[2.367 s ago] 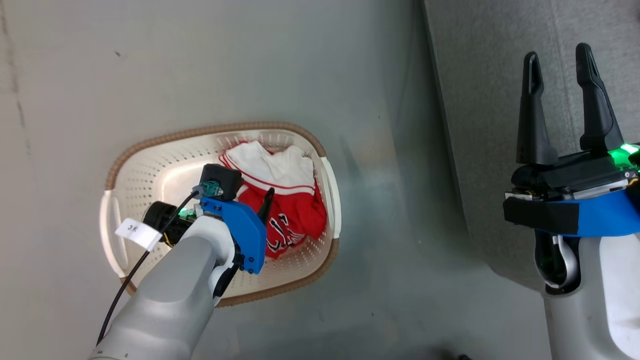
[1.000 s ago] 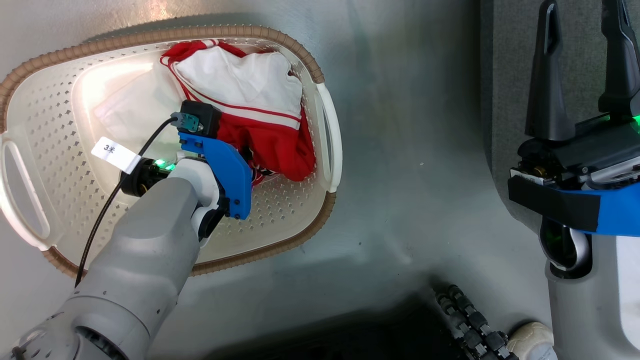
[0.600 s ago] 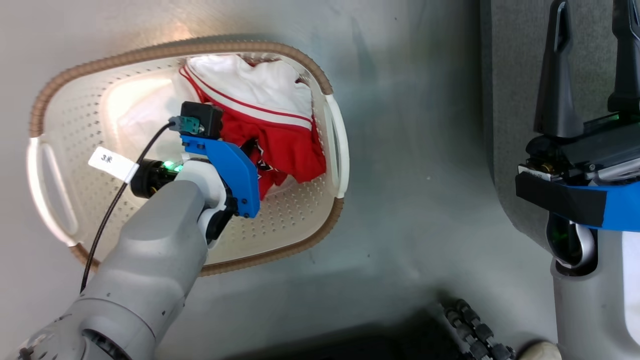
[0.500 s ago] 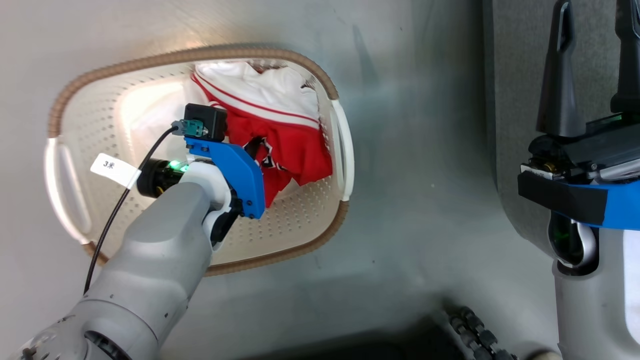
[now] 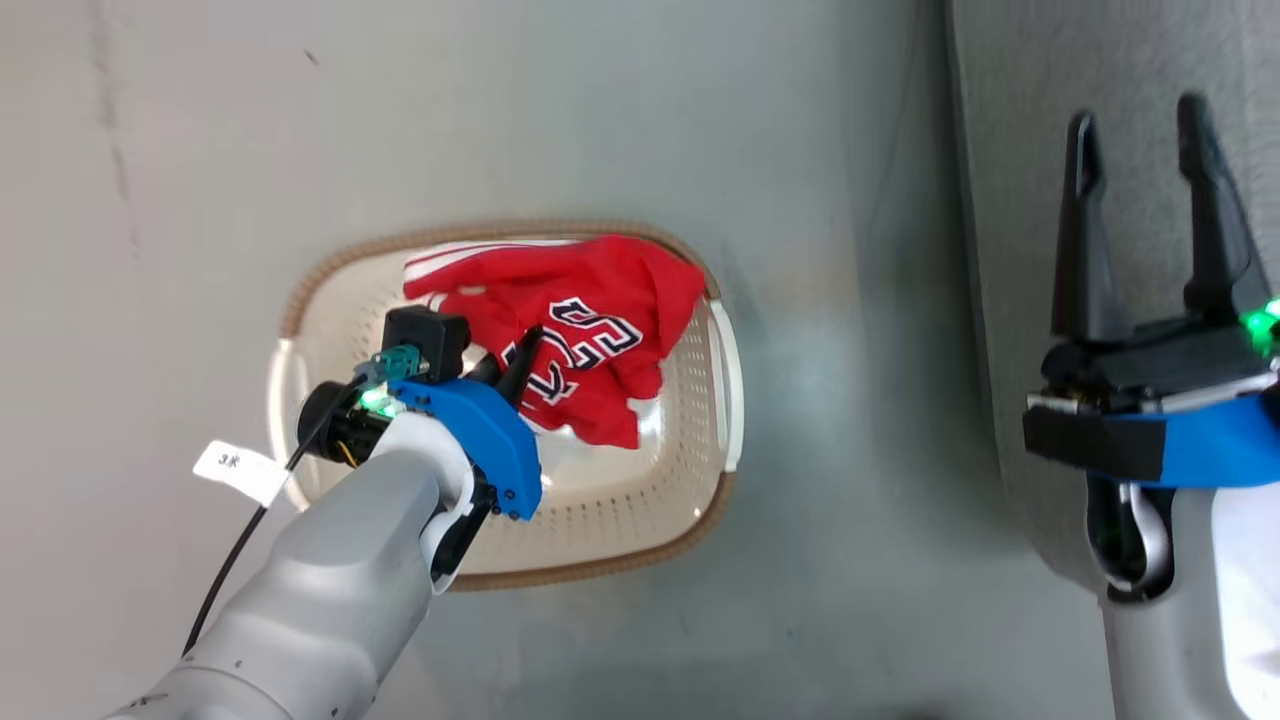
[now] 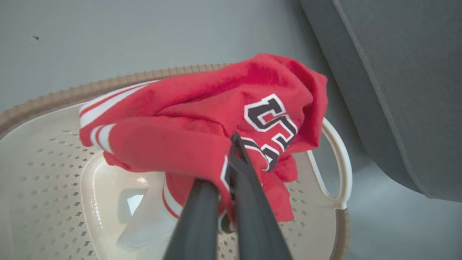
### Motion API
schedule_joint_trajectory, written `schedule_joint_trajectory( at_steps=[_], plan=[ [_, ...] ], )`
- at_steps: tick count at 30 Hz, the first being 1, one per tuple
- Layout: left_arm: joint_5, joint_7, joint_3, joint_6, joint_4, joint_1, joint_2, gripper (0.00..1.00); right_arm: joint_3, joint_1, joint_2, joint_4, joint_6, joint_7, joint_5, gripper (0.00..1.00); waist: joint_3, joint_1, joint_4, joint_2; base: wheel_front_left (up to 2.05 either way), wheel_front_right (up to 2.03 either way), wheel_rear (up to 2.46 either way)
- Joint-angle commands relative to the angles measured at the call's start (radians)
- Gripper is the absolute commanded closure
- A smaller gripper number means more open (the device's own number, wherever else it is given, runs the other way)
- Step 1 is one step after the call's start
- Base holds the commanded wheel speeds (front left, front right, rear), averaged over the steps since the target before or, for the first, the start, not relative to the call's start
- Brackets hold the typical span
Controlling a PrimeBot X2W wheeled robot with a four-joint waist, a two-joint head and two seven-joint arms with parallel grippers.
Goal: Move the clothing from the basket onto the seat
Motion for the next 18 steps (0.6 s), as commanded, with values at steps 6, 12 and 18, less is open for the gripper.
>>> schedule_joint_trajectory(
  at_steps=[6, 12, 18],
  plan=[
    [0.056, -0.017, 0.036, -0.001, -0.068, 0.026, 0.039, 1.00, -0.006, 0.079, -0.016, 0.035, 0.001, -0.001, 0.000, 0.00, -0.209, 0.0001, 0.050, 0.0000, 0.00, 0.00, 0.00],
    [0.188, -0.017, 0.183, -0.001, -0.171, 0.092, 0.070, 1.00, 0.012, 0.124, -0.022, 0.065, 0.001, -0.001, 0.009, 0.00, -0.342, 0.0001, 0.050, 0.0000, 0.00, 0.00, 0.00],
    [0.316, -0.017, 0.320, -0.001, -0.266, 0.174, 0.071, 1.00, 0.030, 0.175, -0.018, 0.094, 0.001, -0.001, 0.013, 0.00, -0.465, 0.0001, 0.044, 0.0000, 0.00, 0.00, 0.00]
  ],
)
